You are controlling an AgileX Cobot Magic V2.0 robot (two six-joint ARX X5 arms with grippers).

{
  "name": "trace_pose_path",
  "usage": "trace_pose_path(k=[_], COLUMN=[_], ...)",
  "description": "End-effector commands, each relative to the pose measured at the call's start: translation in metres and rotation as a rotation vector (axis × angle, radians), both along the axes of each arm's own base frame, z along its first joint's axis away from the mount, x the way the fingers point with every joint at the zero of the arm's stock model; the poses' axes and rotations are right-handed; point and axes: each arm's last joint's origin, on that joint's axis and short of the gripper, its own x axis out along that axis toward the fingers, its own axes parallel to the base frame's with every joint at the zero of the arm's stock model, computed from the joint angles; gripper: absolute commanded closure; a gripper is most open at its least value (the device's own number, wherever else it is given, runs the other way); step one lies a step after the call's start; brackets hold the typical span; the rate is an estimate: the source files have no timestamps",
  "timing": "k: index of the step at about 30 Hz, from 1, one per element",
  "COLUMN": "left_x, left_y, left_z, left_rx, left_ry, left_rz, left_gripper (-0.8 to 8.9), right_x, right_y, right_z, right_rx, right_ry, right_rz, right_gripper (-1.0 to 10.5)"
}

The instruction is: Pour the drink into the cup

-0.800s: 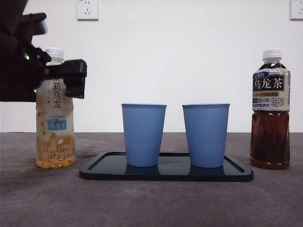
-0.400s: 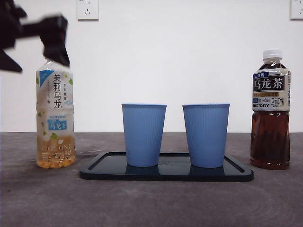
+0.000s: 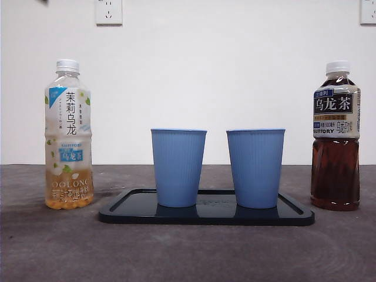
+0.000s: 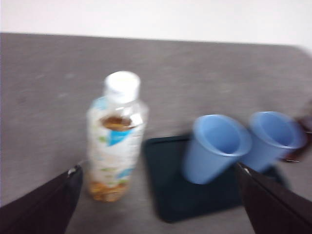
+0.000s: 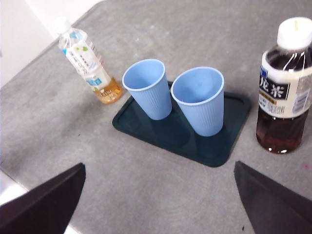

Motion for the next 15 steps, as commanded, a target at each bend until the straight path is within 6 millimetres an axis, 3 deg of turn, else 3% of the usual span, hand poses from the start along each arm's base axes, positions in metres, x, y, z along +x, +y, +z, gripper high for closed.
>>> trace_pose_path(k=[1, 5, 11, 12, 13, 14, 15], left_x=[-0.018, -0.035, -0.043, -0.044, -0.044, -0.044, -0.044], left_y=[0.007, 0.015, 0.02, 0.02, 0.02, 0.02, 0.02], left_z=[0.018, 0.025, 0.017, 0.016, 0.015, 0.014, 0.015], left_rx=[-0.037, -0.061, -0.028, -0.021, -0.016, -0.013, -0.013], left_ry=[-0.042, -0.043, 0.042, 0.056, 0.065, 0.068, 0.065], left_rz=[-0.118, -0.224, -0.254, -0.254, -0.254, -0.254, -0.254], left_gripper=[3.18, 3.18, 3.49, 4.22, 5.88, 7.55, 8.1], right_x=[-0.001, -0.001, -0.001, -0.001, -0.001, -0.001, -0.001], right_y=[0.0, 0.0, 0.0, 0.0, 0.0, 0.0, 0.0], right_z=[0.003, 0.003, 0.003, 0.003, 0.003, 0.003, 0.003], right_rx=[-0.003, -0.002, -0.003, -0.004, -0.005, -0.005, -0.005], right_ry=[-0.02, -0.02, -0.02, -0.02, -0.021, -0.021, -0.021], right_rz=[0.01, 0.01, 0.008, 0.007, 0.005, 0.005, 0.005], right_gripper=[4.6, 4.6, 4.6, 4.7, 5.4, 6.8, 8.6])
